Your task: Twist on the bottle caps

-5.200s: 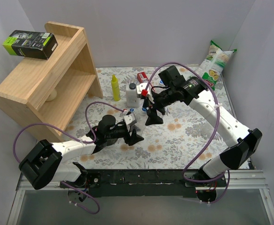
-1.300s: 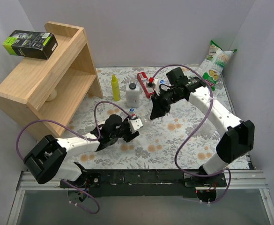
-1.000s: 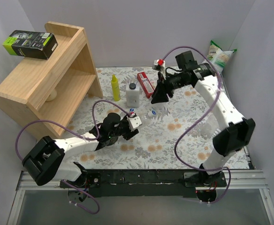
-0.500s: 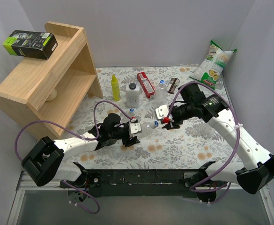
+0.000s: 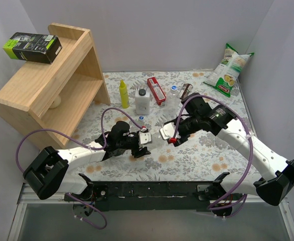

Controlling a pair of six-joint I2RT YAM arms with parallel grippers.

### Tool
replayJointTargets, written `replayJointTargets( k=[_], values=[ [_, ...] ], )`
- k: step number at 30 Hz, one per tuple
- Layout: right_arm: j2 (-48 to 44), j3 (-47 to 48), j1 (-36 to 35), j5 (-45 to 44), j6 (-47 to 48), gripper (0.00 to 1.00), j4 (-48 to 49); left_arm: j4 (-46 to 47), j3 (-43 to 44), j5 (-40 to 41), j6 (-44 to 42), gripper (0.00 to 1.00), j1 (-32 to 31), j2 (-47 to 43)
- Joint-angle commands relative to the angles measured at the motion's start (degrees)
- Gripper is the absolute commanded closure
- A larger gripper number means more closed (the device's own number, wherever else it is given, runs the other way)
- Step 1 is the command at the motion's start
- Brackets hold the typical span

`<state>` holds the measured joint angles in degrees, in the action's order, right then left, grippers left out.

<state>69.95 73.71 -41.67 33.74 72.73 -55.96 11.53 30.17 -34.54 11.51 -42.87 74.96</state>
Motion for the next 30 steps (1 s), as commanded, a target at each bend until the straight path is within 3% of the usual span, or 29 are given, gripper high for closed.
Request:
replayJointTargets(
  k=[1, 5, 6, 10, 13, 16, 17, 20, 22, 23, 24, 25, 26, 27, 28, 30],
  values=[
    [0.27, -1.03, -1.13, -1.04, 1.72, 0.47, -1.16, 0.25, 1.99, -1.14, -0.87, 1.00, 0.25, -0.96],
    [1.23, -0.85, -1.13, -2.97, -1.43, 0.64, 0.23, 0.34, 1.91, -1.23, -0.96, 1.00, 0.25, -1.04],
    [1.50, -0.76, -1.13, -3.67, -2.15, 0.77, 0.33, 0.34, 1.91, -1.14, -0.96, 1.00, 0.33, -0.96],
    [4.21, -0.42, 0.35, -4.91, -5.66, 0.98, -1.07, 2.18, 1.29, 0.26, -1.22, 1.00, 0.16, -1.13],
    [10.69, 5.10, 3.07, 0.26, -14.17, 0.99, -5.28, 5.95, 1.20, 5.70, -0.44, 1.00, -0.37, -0.61],
    [20.53, 15.48, 5.63, 11.85, -24.88, 0.99, -14.34, 12.88, 1.29, 14.40, 2.20, 1.00, -0.81, 0.10],
    [21.53, 15.93, 6.07, 17.80, -29.01, 0.99, -14.52, 13.69, 1.90, 17.90, 2.81, 1.00, -0.81, 0.36],
    [22.42, 16.28, 6.16, 20.32, -36.59, 0.98, -12.51, 14.75, 2.61, 20.13, 3.00, 1.00, -0.81, 1.15],
    [23.38, 19.43, 7.12, 19.44, -38.97, 0.86, -11.19, 13.70, 2.52, 20.48, 2.73, 1.00, -0.72, 1.07],
    [23.39, 21.28, 8.00, 19.70, -40.63, 0.74, -9.62, 13.43, 2.35, 20.66, 2.99, 1.00, -0.81, 0.63],
    [23.30, 24.52, 10.53, 20.48, -43.35, 0.67, -7.17, 13.00, 1.91, 20.92, 3.86, 1.00, -0.72, 0.37],
    [22.78, 25.42, 12.12, 24.06, -47.98, 0.63, -2.09, 11.95, 1.56, 20.75, 4.74, 1.00, -0.81, 0.10],
    [22.42, 25.78, 13.79, 26.18, -50.82, 0.49, 1.52, 11.33, 1.38, 20.22, 5.71, 1.00, -0.72, -0.51],
    [21.03, 24.91, 16.42, 27.68, -53.28, 0.42, 4.69, 10.80, 0.86, 18.74, 7.89, 1.00, -0.63, -0.86],
    [20.32, 24.20, 17.05, 28.22, -55.74, 0.36, 9.25, 10.01, 0.59, 17.33, 9.05, 1.00, -0.46, -1.30],
    [17.69, 22.97, 17.24, 27.35, -52.01, 0.32, 9.21, 9.57, 0.33, 13.57, 12.99, 1.00, -0.19, -2.70]
  ],
)
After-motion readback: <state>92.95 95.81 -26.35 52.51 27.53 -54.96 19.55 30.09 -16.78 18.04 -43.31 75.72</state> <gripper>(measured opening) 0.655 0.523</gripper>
